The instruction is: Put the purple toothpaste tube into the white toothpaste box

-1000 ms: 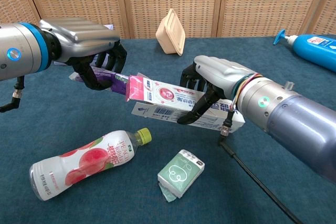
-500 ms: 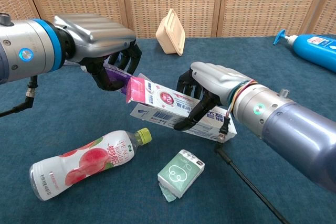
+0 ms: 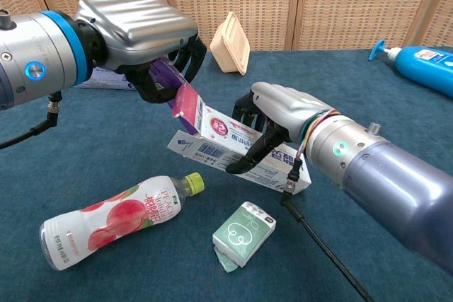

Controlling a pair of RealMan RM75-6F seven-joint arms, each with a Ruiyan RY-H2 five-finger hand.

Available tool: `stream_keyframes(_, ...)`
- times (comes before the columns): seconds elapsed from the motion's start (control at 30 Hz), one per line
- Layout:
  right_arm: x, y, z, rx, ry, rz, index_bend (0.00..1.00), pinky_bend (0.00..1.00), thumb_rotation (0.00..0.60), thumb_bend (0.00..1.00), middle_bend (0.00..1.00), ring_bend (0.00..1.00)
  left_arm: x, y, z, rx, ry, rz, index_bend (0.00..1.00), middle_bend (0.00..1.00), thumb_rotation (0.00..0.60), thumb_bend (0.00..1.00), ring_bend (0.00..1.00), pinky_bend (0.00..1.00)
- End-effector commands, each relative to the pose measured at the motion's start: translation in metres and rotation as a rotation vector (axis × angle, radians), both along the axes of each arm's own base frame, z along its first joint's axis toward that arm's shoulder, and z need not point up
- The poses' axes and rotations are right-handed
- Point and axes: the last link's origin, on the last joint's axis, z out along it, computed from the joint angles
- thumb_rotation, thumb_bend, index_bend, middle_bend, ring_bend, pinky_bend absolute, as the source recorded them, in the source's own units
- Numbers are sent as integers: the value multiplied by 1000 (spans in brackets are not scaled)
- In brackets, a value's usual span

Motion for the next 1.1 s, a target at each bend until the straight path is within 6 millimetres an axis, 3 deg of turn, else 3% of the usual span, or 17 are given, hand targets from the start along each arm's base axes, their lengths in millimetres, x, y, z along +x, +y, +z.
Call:
stream_keyframes(0.03, 1, -1, 0, -3, 3, 5, 587, 432, 600, 99, 497, 411, -2, 0, 0, 3, -5, -6, 644, 492, 600, 439, 341, 342)
stream_keyframes(0.3, 10, -5, 5, -34, 38, 54, 590, 432, 600, 99, 497, 411, -6, 1, -2, 4, -18, -10, 643, 493, 600, 439, 341, 342)
stream_keyframes(0.6, 33, -8, 21, -78, 47, 110, 592, 432, 600, 100, 497, 411, 1, 1, 1, 36, -41, -55, 628, 477, 600, 434, 327, 333)
stream_keyframes(0.8, 40, -8, 24, -90, 50, 123, 592, 432, 600, 100, 497, 411, 5, 0, 3, 45, -66, -82, 500, 352, 600, 330, 235, 232)
stream_keyframes(0.97, 39, -8, 24, -90, 53, 116, 592, 432, 600, 99, 497, 411, 4, 2, 6, 43, -98, -74, 379, 188, 600, 226, 93, 46)
stream_keyframes(1.1, 35, -10, 24, -92, 64, 111, 592, 432, 600, 99, 497, 411, 1, 5, 10, 46, -125, -57, 304, 117, 600, 151, 43, 0)
